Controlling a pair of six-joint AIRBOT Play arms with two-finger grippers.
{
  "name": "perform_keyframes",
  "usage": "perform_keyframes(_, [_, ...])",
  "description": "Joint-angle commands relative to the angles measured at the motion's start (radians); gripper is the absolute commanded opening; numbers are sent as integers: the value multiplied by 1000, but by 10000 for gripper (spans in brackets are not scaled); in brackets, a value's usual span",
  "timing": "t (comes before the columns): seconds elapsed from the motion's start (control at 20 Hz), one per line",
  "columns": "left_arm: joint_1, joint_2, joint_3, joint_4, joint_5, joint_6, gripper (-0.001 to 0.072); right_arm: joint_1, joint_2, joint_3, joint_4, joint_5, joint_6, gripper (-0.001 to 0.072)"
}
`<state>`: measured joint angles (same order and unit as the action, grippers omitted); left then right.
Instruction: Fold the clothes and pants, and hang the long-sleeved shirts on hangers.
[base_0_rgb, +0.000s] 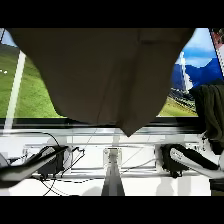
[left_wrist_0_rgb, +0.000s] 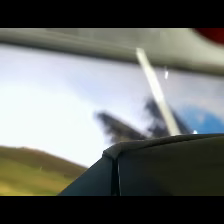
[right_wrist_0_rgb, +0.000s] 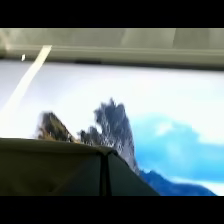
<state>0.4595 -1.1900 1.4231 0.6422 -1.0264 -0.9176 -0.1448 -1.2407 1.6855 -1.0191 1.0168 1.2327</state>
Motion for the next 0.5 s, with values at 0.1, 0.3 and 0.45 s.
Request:
perform_keyframes(0.1, [-165,-319,1,80,298,16,14,95,-328,1,-24,-108,-31,11])
perform_keyframes(0.3, [-204,-436,1,83,383,16,14,101,-473,0,-34,-205,-30,11])
perform_keyframes(0.45, [-201,-485,1,84,363,16,14,101,-539,-4,-51,-144,-29,11])
